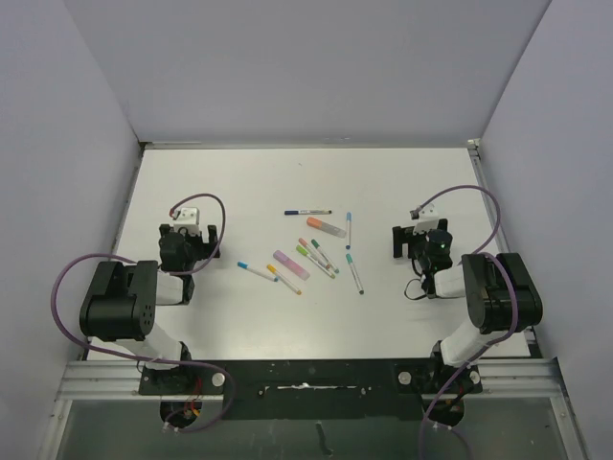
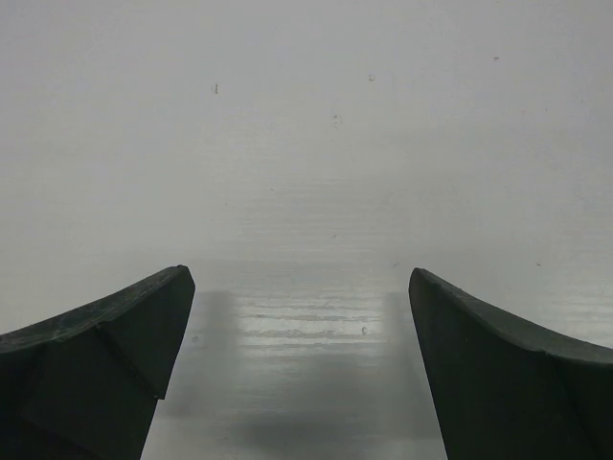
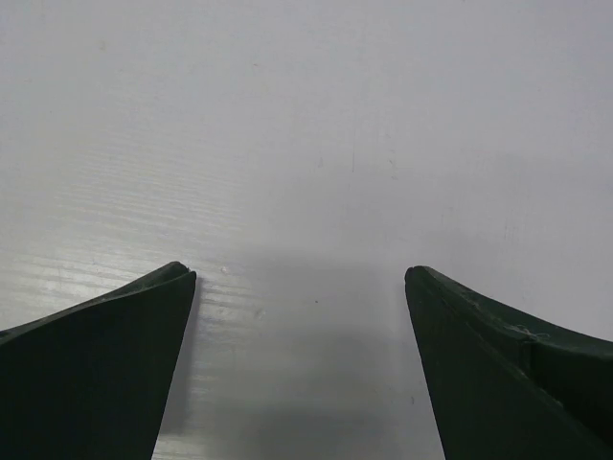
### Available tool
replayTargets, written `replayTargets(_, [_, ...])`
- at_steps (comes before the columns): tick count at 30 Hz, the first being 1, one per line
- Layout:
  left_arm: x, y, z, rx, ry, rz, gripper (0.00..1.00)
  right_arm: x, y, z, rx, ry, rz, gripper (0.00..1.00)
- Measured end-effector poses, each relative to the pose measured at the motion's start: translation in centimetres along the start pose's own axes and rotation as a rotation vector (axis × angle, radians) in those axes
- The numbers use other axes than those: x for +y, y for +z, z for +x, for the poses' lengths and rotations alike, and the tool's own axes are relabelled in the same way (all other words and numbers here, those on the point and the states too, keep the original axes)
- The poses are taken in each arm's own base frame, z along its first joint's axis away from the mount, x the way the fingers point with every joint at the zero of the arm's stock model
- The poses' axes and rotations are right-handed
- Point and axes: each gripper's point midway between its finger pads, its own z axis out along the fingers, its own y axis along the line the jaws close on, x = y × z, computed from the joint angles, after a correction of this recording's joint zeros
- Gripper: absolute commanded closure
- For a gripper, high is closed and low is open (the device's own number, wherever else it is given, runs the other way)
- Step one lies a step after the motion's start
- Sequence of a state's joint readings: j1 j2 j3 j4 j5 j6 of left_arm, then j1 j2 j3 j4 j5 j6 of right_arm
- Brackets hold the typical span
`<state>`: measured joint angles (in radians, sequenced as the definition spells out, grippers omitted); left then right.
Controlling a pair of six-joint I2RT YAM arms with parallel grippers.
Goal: Open the pen caps
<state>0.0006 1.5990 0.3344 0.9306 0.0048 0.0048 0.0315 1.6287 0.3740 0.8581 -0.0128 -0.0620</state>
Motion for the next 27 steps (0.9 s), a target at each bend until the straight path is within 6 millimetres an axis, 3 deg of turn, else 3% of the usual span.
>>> replayTargets(27, [0.20, 0.06, 0.38, 0.024, -0.001, -0.012, 0.02, 0.01, 0.00, 0.00, 0.000, 0.000, 0.000, 0.02])
